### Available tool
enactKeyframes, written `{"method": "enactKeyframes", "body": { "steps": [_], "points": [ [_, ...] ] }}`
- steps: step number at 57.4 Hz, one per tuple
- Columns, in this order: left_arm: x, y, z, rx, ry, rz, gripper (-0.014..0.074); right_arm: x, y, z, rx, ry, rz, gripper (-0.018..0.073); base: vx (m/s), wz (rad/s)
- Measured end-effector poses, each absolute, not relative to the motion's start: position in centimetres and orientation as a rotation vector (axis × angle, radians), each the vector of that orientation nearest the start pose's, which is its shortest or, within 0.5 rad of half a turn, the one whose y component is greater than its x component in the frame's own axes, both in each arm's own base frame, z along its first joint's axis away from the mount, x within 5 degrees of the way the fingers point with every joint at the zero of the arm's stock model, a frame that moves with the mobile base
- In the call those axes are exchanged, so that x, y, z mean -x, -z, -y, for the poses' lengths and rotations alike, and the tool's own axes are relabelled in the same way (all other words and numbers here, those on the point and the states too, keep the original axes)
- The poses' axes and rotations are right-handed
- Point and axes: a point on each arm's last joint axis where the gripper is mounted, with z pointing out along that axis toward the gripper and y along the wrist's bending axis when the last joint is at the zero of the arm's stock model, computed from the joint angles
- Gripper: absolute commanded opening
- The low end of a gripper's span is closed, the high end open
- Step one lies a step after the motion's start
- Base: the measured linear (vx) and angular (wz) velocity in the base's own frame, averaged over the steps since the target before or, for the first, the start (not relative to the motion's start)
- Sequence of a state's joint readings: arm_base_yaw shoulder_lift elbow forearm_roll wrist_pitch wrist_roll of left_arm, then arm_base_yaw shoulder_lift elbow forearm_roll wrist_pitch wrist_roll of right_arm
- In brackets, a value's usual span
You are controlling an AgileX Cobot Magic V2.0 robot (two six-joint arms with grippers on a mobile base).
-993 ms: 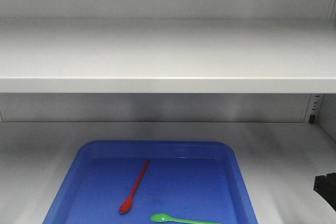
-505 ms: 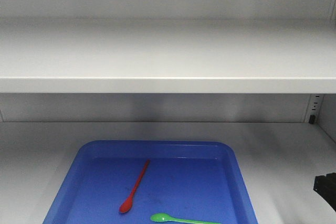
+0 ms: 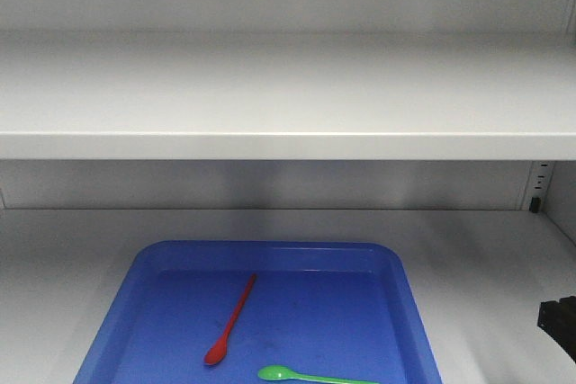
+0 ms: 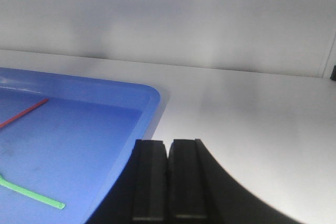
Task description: Sort red and green spoons into left cabinet
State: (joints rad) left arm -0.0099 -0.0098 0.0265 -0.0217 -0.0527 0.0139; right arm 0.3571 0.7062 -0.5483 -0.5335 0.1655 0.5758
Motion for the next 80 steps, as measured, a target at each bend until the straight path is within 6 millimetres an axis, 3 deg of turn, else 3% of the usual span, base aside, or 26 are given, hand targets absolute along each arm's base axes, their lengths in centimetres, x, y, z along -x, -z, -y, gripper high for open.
{"method": "enactKeyframes", "body": {
  "steps": [34,51,80],
  "points": [
    [-5.7,-20.3,-0.1,-0.011,-0.033,-1.519,-0.0004,-14.4,-32.0,-4.5,0.215,-0.216,-1.777,-0.0003,0.0,0.0],
    [-5.6,-21.3,-0.1,-0.013,-0.032,-1.408,-0.0004,-14.4,-32.0,-4.5,0.215,-0.216,-1.777,-0.0003,0.0,0.0],
    [-5.5,-21.4,0.0,-0.013,-0.032,-1.397,-0.0004,-14.4,-32.0,-4.5,0.215,-0.215,-1.779,-0.0003,0.0,0.0]
  ]
}}
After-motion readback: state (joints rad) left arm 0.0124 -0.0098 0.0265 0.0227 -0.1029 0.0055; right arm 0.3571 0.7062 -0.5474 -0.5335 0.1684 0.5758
